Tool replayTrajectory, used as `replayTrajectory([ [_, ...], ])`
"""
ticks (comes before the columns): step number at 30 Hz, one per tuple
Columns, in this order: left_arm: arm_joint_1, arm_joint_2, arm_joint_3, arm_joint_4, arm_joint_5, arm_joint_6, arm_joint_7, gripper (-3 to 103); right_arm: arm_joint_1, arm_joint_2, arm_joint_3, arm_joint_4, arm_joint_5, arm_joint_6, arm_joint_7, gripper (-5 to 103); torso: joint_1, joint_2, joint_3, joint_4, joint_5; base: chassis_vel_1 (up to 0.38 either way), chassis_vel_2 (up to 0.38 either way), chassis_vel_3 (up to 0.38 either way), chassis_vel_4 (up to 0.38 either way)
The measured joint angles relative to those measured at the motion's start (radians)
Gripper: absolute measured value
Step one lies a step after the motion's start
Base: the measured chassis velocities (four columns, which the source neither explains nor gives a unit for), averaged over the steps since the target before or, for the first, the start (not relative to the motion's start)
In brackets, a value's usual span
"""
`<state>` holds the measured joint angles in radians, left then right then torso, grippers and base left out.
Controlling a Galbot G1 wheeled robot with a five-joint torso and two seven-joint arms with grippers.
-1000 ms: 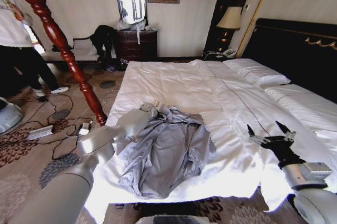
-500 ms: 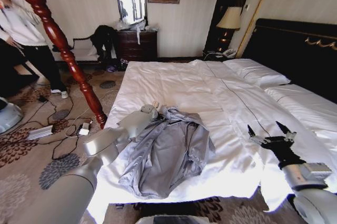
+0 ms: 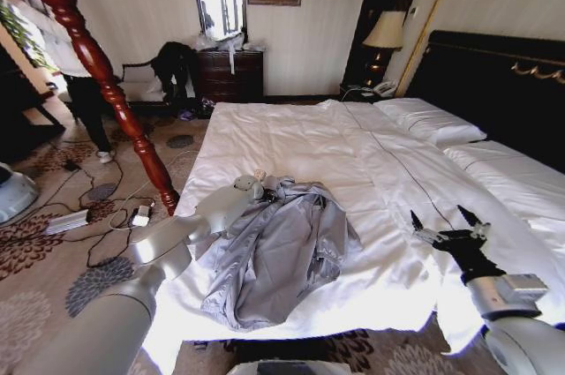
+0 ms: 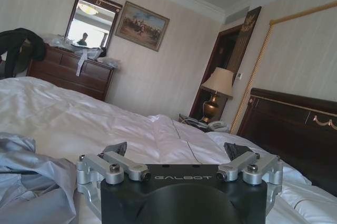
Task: Pick up the clothes from the bed and hang them on the clothes hanger.
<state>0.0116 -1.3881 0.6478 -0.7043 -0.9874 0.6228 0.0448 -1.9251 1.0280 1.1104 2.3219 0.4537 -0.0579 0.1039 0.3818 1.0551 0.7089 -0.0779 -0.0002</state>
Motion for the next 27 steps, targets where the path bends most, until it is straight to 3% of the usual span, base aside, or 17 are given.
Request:
replayTrajectory([
  [5, 0.001, 0.062, -0.007, -0.091, 0.003, -0.020, -0.020, 24, 0.002, 0.007, -0.010, -0.008, 0.002, 0.006, 0.001, 100, 0.000, 0.000, 0.000, -0.0001, 0.0000, 0.000, 0.000, 0.000, 0.000],
  [12, -0.016, 0.223, -0.010, -0.295, 0.069, -0.088, -0.015, 24, 0.018, 0.021, -0.045, -0.013, -0.001, 0.015, 0.006, 100, 0.000, 0.000, 0.000, 0.0006, -0.0001, 0.000, 0.000, 0.000, 0.000],
  [19, -0.047, 0.361, 0.004, -0.511, 0.007, -0.105, -0.034, 24, 0.027, 0.055, -0.079, -0.005, -0.013, 0.026, 0.007, 100, 0.000, 0.000, 0.000, -0.0002, -0.0001, 0.000, 0.000, 0.000, 0.000],
  [21, -0.051, 0.373, 0.006, -0.533, 0.001, -0.105, -0.038, 24, 0.028, 0.057, -0.082, -0.004, -0.014, 0.026, 0.007, 100, 0.000, 0.000, 0.000, -0.0002, -0.0002, 0.000, 0.000, 0.000, 0.000],
  [24, -0.073, 0.461, 0.012, -0.670, -0.025, -0.101, -0.060, 24, 0.043, 0.066, -0.102, 0.000, -0.016, 0.027, 0.009, 100, 0.000, 0.000, 0.000, -0.0003, 0.0000, 0.000, 0.000, 0.000, 0.000],
  [27, -0.079, 0.500, 0.012, -0.710, -0.025, -0.102, -0.063, 24, 0.047, 0.070, -0.109, 0.002, -0.017, 0.026, 0.010, 100, 0.000, 0.000, 0.000, -0.0002, 0.0000, 0.000, 0.000, 0.000, 0.000],
])
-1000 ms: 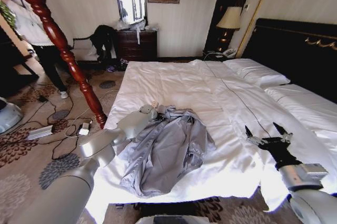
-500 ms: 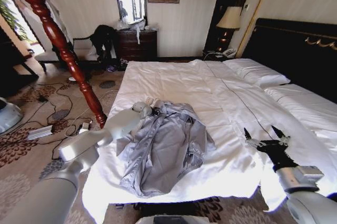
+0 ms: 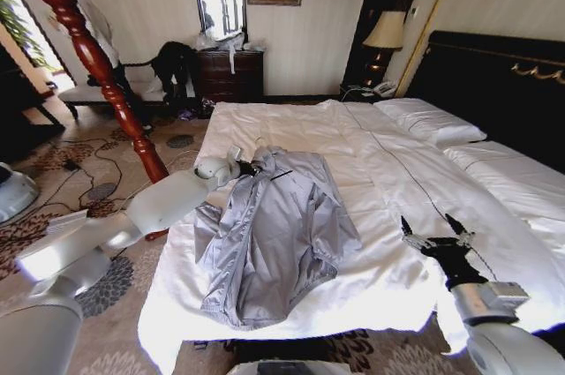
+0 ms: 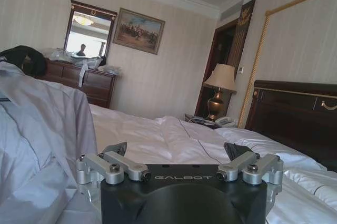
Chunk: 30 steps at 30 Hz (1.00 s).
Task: Pick up the clothes from the bed and hang them on the clothes hanger.
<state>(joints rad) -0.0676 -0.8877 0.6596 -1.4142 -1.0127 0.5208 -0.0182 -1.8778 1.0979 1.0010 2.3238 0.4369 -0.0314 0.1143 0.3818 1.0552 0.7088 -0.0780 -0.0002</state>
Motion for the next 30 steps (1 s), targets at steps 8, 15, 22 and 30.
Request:
replayTrajectory([
  [8, 0.001, 0.191, -0.064, -0.152, 0.008, -0.052, -0.027, 24, 0.000, 0.048, -0.038, 0.007, -0.027, 0.008, 0.000, 100, 0.000, 0.000, 0.000, 0.0000, -0.0001, 0.000, 0.000, 0.000, 0.000],
  [15, 0.061, 0.272, -0.157, -0.242, -0.017, -0.087, -0.089, 24, -0.002, 0.055, -0.043, 0.022, -0.019, 0.010, 0.001, 100, 0.000, 0.000, 0.000, 0.0000, -0.0001, 0.000, 0.000, 0.000, 0.000],
  [22, 0.228, 0.445, -0.330, -0.383, -0.032, -0.127, -0.083, 24, -0.007, 0.091, -0.074, 0.039, -0.033, 0.010, 0.004, 100, 0.000, 0.000, 0.000, 0.0004, 0.0000, 0.000, 0.000, 0.000, 0.000],
  [30, 0.405, 0.661, -0.592, -0.498, -0.048, -0.136, -0.018, 24, -0.002, 0.133, -0.123, 0.040, -0.067, 0.014, 0.004, 100, 0.000, 0.000, 0.000, 0.0000, 0.0002, 0.000, 0.000, 0.000, 0.000],
])
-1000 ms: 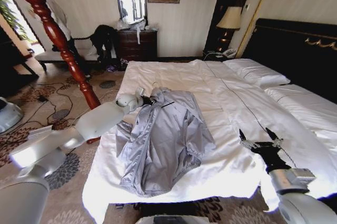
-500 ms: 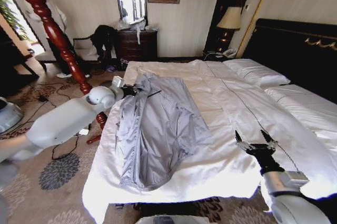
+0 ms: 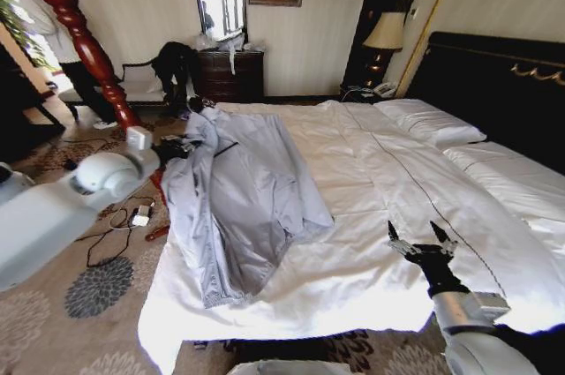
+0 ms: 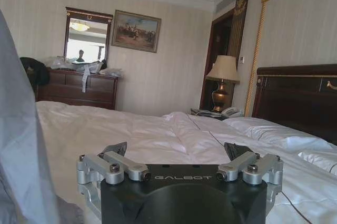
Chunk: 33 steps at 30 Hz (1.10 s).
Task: Pick up the clothes from the bed and hang them on the clothes hanger.
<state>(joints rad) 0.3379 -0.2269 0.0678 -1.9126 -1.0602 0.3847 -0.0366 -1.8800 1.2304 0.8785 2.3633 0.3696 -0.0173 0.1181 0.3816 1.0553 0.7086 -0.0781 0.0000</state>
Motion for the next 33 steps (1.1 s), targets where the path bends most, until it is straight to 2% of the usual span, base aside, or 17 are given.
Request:
replayTrajectory([
  [4, 0.017, 0.075, -0.064, -0.036, 0.005, -0.008, 0.013, 24, 0.004, 0.014, -0.018, 0.002, -0.003, 0.000, 0.001, 100, 0.000, 0.000, 0.000, 0.0000, 0.0000, 0.000, 0.000, 0.000, 0.000],
  [11, 0.001, 0.126, -0.096, -0.027, 0.076, -0.010, 0.051, 24, 0.008, 0.026, -0.037, 0.001, -0.010, -0.001, 0.001, 100, 0.000, 0.000, 0.000, -0.0001, -0.0002, 0.000, 0.000, 0.000, 0.000],
  [15, -0.011, 0.168, -0.129, 0.019, 0.163, 0.002, 0.105, 24, 0.013, 0.032, -0.049, 0.000, -0.012, -0.002, 0.001, 100, 0.000, 0.000, 0.000, 0.0002, -0.0002, 0.000, 0.000, 0.000, 0.000],
  [16, -0.011, 0.168, -0.129, 0.019, 0.163, 0.002, 0.105, 24, 0.013, 0.032, -0.049, 0.000, -0.012, -0.002, 0.001, 100, 0.000, 0.000, 0.000, 0.0002, -0.0002, 0.000, 0.000, 0.000, 0.000],
  [19, -0.025, 0.188, -0.142, 0.059, 0.242, -0.007, 0.141, 24, 0.016, 0.035, -0.061, -0.006, -0.014, -0.002, 0.001, 100, 0.000, 0.000, 0.000, 0.0002, -0.0002, 0.000, 0.000, 0.000, 0.000],
  [23, -0.031, 0.194, -0.148, 0.077, 0.278, -0.013, 0.149, 24, 0.021, 0.038, -0.072, -0.009, -0.018, -0.002, 0.001, 100, 0.000, 0.000, 0.000, 0.0001, -0.0002, 0.000, 0.000, 0.000, 0.000],
  [25, -0.042, 0.195, -0.156, 0.101, 0.333, -0.026, 0.159, 24, 0.027, 0.038, -0.080, -0.011, -0.018, -0.002, 0.001, 100, 0.000, 0.000, 0.000, 0.0001, -0.0002, 0.000, 0.000, 0.000, 0.000],
  [28, -0.050, 0.195, -0.161, 0.113, 0.362, -0.031, 0.165, 24, 0.029, 0.037, -0.084, -0.012, -0.018, -0.002, 0.001, 100, 0.000, 0.000, 0.000, 0.0001, -0.0002, 0.000, 0.000, 0.000, 0.000],
  [33, -0.077, 0.196, -0.182, 0.152, 0.479, -0.056, 0.217, 24, 0.024, 0.042, -0.106, -0.011, -0.033, 0.001, 0.001, 100, 0.000, 0.000, 0.000, 0.0001, -0.0001, 0.000, 0.000, 0.000, 0.000],
])
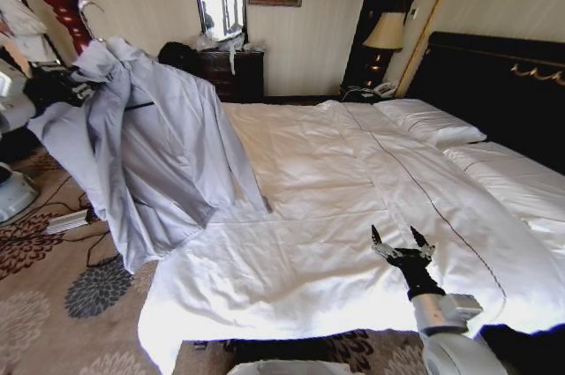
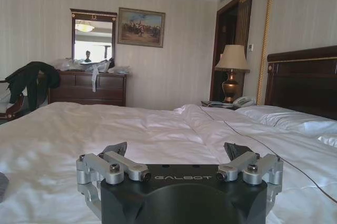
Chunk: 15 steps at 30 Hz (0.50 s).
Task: Pick up the clothes from the bed and hang them on the clothes hanger.
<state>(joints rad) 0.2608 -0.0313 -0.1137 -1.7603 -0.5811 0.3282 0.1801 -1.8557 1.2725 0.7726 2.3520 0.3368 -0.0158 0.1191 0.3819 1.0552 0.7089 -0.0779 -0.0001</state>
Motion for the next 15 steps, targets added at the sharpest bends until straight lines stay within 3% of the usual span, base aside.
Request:
replayTrajectory([
  [5, -0.055, -0.011, 0.006, 0.053, 0.122, -0.034, 0.062, 24, -0.004, 0.006, -0.023, 0.002, -0.017, 0.006, -0.002, 100, 0.000, 0.000, 0.000, 0.0003, 0.0000, 0.000, 0.000, 0.000, 0.000],
  [12, -0.090, -0.042, 0.023, 0.095, 0.166, -0.039, 0.053, 24, -0.008, 0.012, -0.044, 0.001, -0.035, 0.013, -0.003, 100, 0.000, 0.000, 0.000, 0.0002, 0.0000, 0.000, 0.000, 0.000, 0.000],
  [15, -0.150, -0.096, 0.057, 0.140, 0.201, -0.024, 0.043, 24, -0.009, 0.017, -0.053, 0.001, -0.046, 0.014, -0.004, 100, 0.000, 0.000, 0.000, 0.0003, 0.0000, 0.000, 0.000, 0.000, 0.000],
])
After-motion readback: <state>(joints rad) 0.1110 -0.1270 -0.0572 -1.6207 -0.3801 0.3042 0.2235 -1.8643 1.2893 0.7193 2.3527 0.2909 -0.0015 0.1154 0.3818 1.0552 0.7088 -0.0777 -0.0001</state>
